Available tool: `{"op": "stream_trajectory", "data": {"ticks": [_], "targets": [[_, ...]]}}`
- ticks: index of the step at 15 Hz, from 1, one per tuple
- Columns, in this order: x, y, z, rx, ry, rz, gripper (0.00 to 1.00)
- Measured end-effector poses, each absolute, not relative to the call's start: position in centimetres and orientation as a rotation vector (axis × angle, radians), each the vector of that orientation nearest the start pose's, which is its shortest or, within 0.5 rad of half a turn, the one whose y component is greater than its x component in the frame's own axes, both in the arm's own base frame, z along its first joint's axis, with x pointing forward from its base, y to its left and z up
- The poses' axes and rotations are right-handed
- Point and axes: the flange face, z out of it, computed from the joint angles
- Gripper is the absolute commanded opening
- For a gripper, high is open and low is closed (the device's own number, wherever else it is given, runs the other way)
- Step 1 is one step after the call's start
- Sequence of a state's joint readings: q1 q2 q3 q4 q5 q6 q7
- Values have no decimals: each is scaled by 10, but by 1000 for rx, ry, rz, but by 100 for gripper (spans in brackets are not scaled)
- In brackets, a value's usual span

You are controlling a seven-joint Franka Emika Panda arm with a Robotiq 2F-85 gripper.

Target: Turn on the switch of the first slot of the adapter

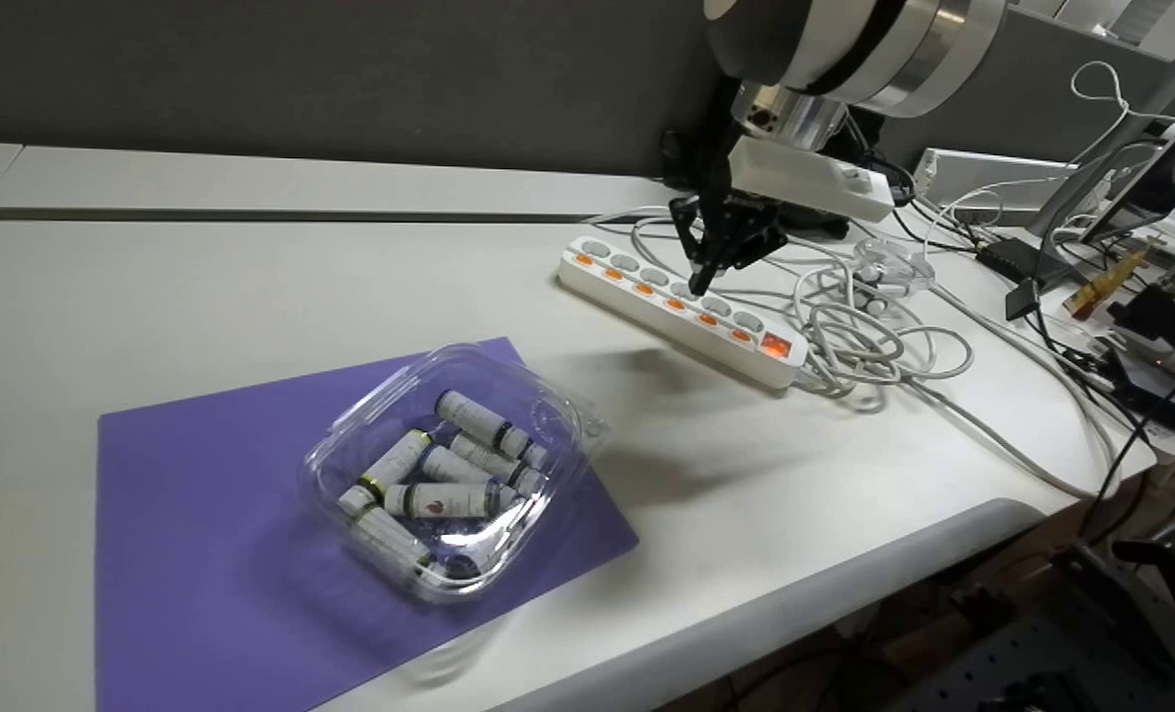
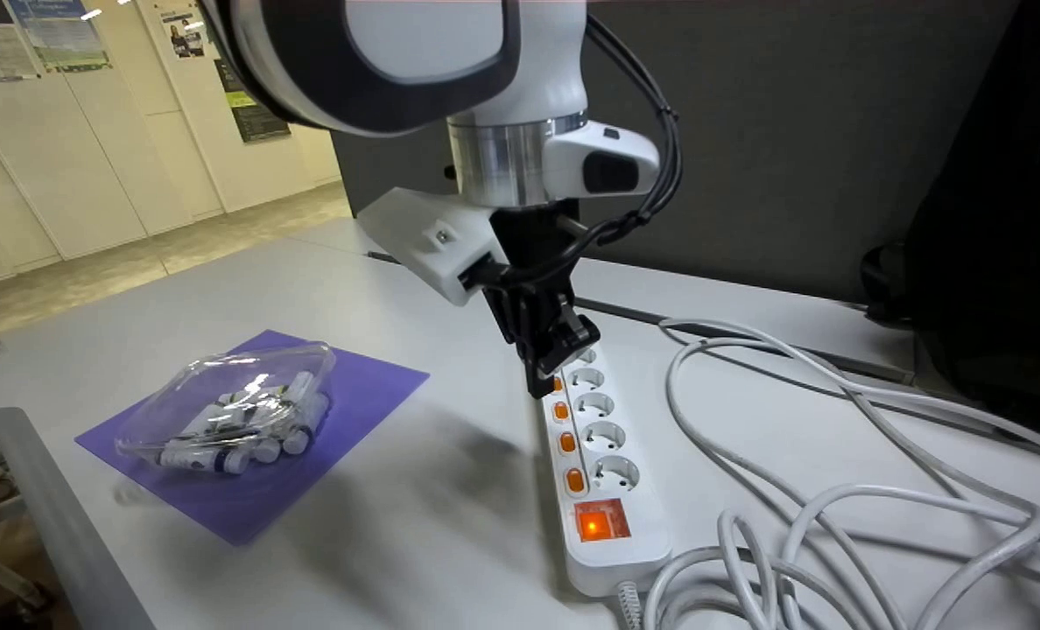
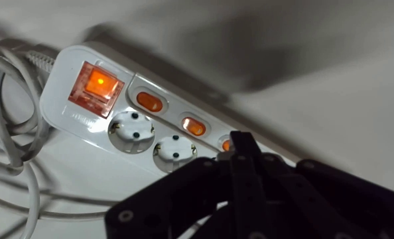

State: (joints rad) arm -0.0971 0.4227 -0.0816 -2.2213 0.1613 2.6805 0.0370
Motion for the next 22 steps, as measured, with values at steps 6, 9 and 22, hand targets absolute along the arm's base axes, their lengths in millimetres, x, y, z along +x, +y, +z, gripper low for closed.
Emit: {"op": "stream_trajectory", "data": {"ticks": [6,9,22], "targets": [[541,-102,184,-3061,534,-64,0],[531,-102,176,-3050,559,-46,0],[493,-122,163,-2986,827,-148,1]]}}
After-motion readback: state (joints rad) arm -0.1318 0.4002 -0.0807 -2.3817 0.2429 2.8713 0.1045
